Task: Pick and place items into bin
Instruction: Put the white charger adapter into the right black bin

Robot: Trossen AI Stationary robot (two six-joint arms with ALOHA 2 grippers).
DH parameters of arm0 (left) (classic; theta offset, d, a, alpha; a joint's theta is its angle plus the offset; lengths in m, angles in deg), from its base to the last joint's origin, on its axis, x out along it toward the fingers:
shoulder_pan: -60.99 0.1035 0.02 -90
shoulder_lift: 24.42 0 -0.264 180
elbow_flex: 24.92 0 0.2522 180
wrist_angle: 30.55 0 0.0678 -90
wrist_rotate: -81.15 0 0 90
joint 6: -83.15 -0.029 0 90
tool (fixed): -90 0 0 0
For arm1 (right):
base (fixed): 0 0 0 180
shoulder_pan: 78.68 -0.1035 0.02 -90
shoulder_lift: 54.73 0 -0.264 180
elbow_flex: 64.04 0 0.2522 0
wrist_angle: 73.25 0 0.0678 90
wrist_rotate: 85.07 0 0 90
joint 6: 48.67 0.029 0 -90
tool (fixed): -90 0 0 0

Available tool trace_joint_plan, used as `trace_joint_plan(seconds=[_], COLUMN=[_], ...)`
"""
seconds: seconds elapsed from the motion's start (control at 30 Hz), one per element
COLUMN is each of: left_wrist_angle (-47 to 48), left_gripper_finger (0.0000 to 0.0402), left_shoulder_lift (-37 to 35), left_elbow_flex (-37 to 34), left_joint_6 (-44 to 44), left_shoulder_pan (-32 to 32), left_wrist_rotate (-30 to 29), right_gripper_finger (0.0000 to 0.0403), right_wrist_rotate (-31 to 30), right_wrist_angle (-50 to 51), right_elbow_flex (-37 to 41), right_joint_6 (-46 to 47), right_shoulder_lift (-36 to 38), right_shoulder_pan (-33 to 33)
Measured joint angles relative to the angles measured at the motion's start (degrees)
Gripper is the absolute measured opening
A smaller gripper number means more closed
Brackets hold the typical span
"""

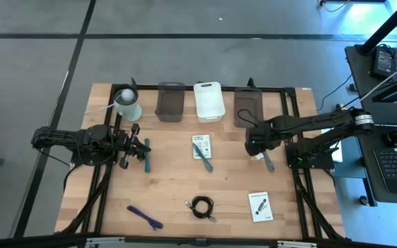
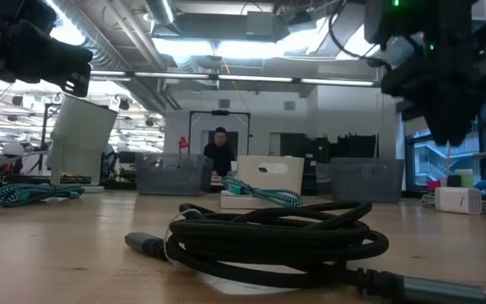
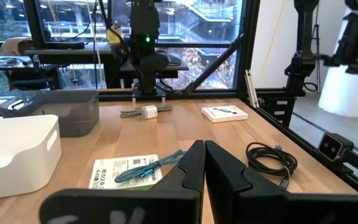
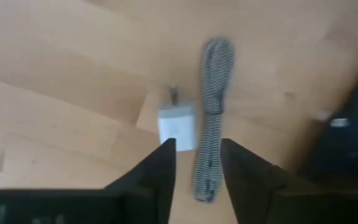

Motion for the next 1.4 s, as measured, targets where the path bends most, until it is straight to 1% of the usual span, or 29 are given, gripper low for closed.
trace_joint_plan(seconds=[0.1,0.37,0.47,0.63,0.8,0.97,1.1,1.3,1.4], left_wrist_angle=[-0.02,0.00,0.00,0.00,0.00,0.00,0.00,0.00,0.00], left_gripper_finger=[0.0006,0.0006,0.0006,0.0006,0.0006,0.0006,0.0006,0.0006,0.0006], left_shoulder_lift=[0.02,0.00,0.01,0.02,0.02,0.02,0.01,0.01,0.02], left_elbow_flex=[0.01,0.00,0.01,0.01,0.02,0.00,0.00,0.00,0.02], left_joint_6=[0.00,0.00,0.00,0.00,0.00,0.00,0.00,0.00,0.00], left_shoulder_pan=[0.00,0.00,0.02,0.00,0.02,0.01,0.00,0.01,0.00], left_wrist_rotate=[0.00,0.00,-0.02,0.00,-0.01,0.00,0.00,0.00,-0.01], right_gripper_finger=[0.0168,0.0232,0.0243,0.0245,0.0245,0.0238,0.0210,0.0150,0.0144], right_wrist_rotate=[1.91,2.42,2.57,2.90,5.13,5.58,6.09,6.25,6.22], right_wrist_angle=[-5.04,-7.30,-8.95,-13.62,-17.19,-19.37,-21.42,-22.76,-22.99], right_elbow_flex=[2.93,6.02,7.51,10.16,12.59,13.26,13.13,12.69,12.71], right_joint_6=[-0.01,-0.26,-0.29,-0.44,-0.22,-1.00,-1.95,-3.08,-3.08], right_shoulder_lift=[0.00,0.00,0.00,0.00,-0.79,-3.06,-5.32,-8.32,-8.31], right_shoulder_pan=[0.00,-0.25,-0.33,-0.33,-0.35,-0.52,-0.61,-0.61,-0.61])
